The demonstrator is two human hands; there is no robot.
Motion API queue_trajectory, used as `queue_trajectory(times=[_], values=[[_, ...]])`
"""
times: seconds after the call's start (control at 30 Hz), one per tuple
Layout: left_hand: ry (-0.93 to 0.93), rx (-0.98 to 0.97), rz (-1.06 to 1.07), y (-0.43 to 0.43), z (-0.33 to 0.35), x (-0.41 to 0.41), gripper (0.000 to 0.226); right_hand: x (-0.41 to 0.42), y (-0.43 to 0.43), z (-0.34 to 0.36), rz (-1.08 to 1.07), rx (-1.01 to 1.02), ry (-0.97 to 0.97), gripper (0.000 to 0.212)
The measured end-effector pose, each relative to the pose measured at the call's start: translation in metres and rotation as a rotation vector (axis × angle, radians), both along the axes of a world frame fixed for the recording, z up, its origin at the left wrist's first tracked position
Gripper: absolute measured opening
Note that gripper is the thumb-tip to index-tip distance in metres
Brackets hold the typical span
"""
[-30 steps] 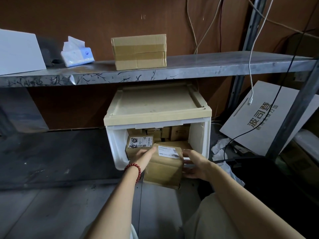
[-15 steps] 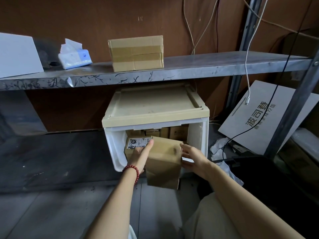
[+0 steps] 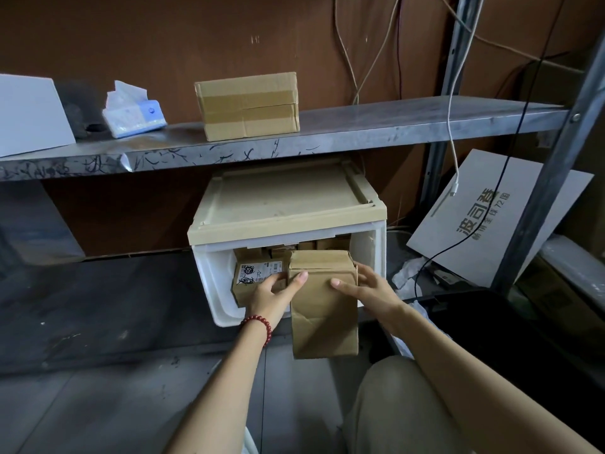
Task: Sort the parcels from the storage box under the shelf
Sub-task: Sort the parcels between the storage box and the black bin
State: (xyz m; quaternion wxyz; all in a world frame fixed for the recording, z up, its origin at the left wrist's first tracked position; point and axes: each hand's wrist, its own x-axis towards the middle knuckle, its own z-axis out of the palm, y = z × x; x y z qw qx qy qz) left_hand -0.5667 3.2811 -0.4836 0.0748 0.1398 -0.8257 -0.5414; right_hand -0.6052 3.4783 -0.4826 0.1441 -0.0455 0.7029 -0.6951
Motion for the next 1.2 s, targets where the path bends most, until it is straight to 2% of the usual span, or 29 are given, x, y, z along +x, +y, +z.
queue_trajectory(times=[0.1, 0.27, 0.37, 0.43, 0.57, 0.83, 0.93, 1.0, 1.2], values=[[0.0, 0.05, -0.019, 0.016, -0.004, -0.006, 0.035, 0.003, 0.014, 0.004, -0.067, 0.02, 0.06, 0.054], [-0.06, 0.131, -0.099, 0.065, 0.002, -0.011, 0.045, 0.01, 0.064, 0.01, -0.223, 0.077, 0.125, 0.041], [-0.034, 0.207, -0.149, 0.099, 0.015, -0.016, 0.037, 0.011, 0.096, 0.01, -0.294, 0.094, 0.152, 0.035], [-0.025, 0.165, -0.178, 0.121, 0.021, -0.019, 0.037, 0.013, 0.118, 0.007, -0.332, 0.14, 0.166, 0.037], [-0.055, 0.075, -0.219, 0.166, 0.016, -0.021, 0.055, 0.023, 0.16, -0.005, -0.421, 0.213, 0.167, 0.042], [-0.126, -0.01, -0.354, 0.241, -0.046, -0.015, 0.066, 0.058, 0.233, -0.054, -0.544, 0.291, 0.072, 0.041], [-0.141, -0.121, -0.488, 0.266, -0.059, -0.013, 0.081, 0.07, 0.255, -0.074, -0.59, 0.306, 0.011, 0.048], [-0.168, -0.122, -0.558, 0.283, -0.068, -0.011, 0.09, 0.077, 0.271, -0.086, -0.61, 0.304, -0.028, 0.048], [-0.259, -0.112, -0.688, 0.328, -0.119, 0.008, 0.075, 0.104, 0.316, -0.127, -0.594, 0.414, -0.162, 0.049]])
